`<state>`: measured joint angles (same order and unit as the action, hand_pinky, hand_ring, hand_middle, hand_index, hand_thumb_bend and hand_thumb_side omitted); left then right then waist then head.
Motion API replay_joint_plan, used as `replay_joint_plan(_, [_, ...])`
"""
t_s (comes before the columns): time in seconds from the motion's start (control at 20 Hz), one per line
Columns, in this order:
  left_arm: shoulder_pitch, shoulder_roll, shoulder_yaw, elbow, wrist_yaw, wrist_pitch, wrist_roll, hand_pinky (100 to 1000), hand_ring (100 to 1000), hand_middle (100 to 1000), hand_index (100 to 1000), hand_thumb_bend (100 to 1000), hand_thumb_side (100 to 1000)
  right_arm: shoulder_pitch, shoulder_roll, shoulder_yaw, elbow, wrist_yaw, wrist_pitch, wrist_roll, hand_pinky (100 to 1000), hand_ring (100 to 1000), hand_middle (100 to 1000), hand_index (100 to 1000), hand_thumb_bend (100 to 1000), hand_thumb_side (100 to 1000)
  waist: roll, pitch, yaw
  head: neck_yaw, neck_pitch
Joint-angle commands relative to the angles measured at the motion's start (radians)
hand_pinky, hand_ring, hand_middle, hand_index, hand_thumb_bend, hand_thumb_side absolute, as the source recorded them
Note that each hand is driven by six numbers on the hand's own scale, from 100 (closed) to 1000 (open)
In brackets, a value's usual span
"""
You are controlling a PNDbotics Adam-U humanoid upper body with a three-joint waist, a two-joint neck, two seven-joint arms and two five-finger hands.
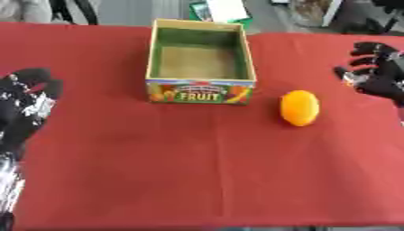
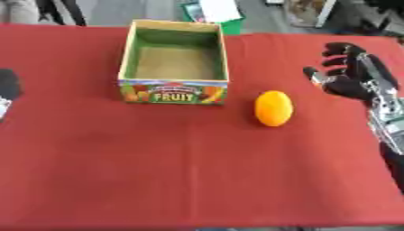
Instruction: Pick up objects on the table and place them in the box.
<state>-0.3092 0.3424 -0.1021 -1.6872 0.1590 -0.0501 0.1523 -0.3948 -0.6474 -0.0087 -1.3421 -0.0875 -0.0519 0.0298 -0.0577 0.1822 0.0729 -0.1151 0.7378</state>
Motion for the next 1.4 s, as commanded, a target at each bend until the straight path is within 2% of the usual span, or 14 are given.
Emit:
replay_joint_plan(0.05, [-0.010,0.012,0.005,-0.011,0.005,-0.002,-0.003,722,796,689,637,597,392,-0.007,-0.044,0.003,-0.025,0.019,-0.003,0.021,703,748,742,841,438,193,0.003,-0.012,-0.002,-0.002,0.001])
replay_joint_plan(0.65, [-0.012,0.010,0.004,-0.011,0.006,-0.001,-0.005,722,797,689,637,597,392,-0.008,-0.044,0.056,-0.025,0.064,-0.004,0.111,703,747,739,839,429,183,0.002,-0.012,0.000,-0.007,0.001])
replay_joint_plan(1.4, [-0.014,0.008,0.002,-0.009,0.007,-0.002,-0.008,722,798,689,637,595,392,-0.043,-0.020,0.130,0.061,0.124,0.004,0.187,703,746,740,838,414,167,0.000,-0.010,0.007,-0.013,0.000])
